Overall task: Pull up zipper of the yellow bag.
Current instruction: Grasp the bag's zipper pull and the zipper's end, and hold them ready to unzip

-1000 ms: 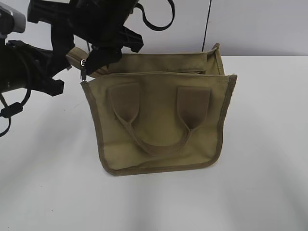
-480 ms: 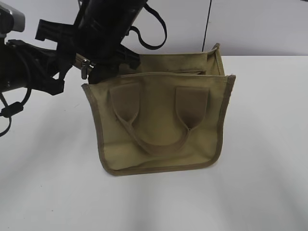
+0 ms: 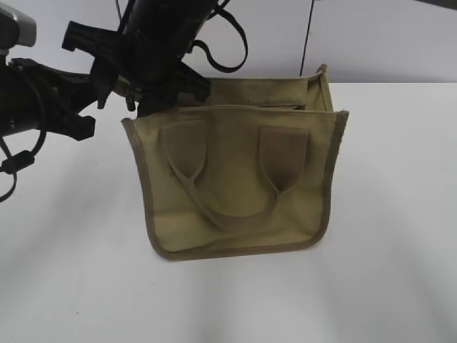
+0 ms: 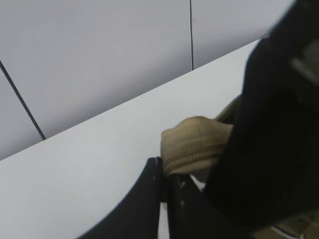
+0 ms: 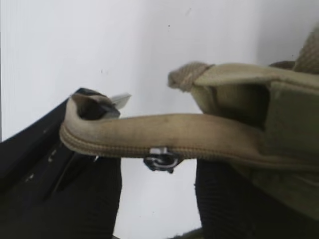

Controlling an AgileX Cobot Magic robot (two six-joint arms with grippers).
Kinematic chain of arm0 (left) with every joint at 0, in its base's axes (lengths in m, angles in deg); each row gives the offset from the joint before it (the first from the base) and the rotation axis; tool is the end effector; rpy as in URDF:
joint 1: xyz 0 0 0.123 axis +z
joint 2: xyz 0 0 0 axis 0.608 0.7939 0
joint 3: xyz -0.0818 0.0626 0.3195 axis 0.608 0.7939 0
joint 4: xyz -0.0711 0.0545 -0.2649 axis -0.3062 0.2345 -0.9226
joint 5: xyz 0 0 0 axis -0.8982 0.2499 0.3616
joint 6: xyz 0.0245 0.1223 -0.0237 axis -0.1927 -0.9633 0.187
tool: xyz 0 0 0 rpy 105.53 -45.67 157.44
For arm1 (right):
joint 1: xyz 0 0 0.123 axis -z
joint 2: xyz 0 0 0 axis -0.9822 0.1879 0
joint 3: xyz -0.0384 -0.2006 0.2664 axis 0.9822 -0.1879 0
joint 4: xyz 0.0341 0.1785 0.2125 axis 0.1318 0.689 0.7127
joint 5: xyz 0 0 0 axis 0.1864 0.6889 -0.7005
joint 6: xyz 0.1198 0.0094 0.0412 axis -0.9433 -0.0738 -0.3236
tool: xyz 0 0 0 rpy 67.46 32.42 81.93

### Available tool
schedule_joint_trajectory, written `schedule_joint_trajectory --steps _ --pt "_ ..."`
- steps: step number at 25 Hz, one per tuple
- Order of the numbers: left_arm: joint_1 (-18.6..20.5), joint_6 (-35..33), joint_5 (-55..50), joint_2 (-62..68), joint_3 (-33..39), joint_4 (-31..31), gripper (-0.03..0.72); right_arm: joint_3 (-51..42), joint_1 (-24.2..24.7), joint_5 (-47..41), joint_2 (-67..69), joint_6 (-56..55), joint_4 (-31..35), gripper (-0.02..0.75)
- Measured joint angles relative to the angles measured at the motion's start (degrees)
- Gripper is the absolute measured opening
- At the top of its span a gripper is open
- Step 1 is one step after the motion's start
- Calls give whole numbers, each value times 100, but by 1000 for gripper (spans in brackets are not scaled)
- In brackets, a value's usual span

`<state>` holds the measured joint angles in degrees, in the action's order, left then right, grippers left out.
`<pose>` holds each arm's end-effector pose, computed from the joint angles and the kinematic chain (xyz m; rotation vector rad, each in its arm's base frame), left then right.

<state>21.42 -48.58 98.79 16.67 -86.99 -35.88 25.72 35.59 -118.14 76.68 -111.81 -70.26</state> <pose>0.3065 -0.1232 0.2473 0.6654 1.7601 -0.2766 0.3859 0.4070 0.2727 -0.0499 2.7672 0.8118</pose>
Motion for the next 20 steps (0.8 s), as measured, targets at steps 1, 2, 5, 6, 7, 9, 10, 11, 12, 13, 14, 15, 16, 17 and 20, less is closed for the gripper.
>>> schedule_joint_trajectory --steps 1,2,5,6,7,9,10,11,12,13,14,15,16,17,20 --pt "0 6 0 0 0 0 -4 0 0 15 0 -14 0 353" --pt "0 6 0 0 0 0 -4 0 0 26 0 -18 -5 333" --pt "0 17 4 0 0 0 -4 0 0 30 15 -25 -15 262" --pt "0 17 4 0 0 0 -4 0 0 30 21 -32 -22 235" --pt "0 17 4 0 0 0 -4 0 0 30 42 -32 -29 199" --pt "0 23 4 0 0 0 -4 0 0 82 70 4 -42 124" --pt "0 23 4 0 0 0 -4 0 0 106 70 47 -50 79" --pt "0 29 4 0 0 0 -4 0 -6 107 70 134 -49 67" --pt "0 35 4 0 0 0 -4 0 -6 107 70 225 -51 67" --pt "0 40 4 0 0 0 -4 0 -6 107 70 291 -65 67" --pt "0 40 4 0 0 0 -4 0 -6 101 70 365 -71 67" --pt "0 40 4 0 0 0 -4 0 -6 85 70 441 -78 67" --pt "0 40 4 0 0 0 -4 0 -13 54 70 524 -80 67" --pt "0 40 4 0 0 0 -4 0 -17 22 70 596 -85 67" --pt "0 40 4 0 0 0 -4 0 -43 -209 29 893 -85 67"
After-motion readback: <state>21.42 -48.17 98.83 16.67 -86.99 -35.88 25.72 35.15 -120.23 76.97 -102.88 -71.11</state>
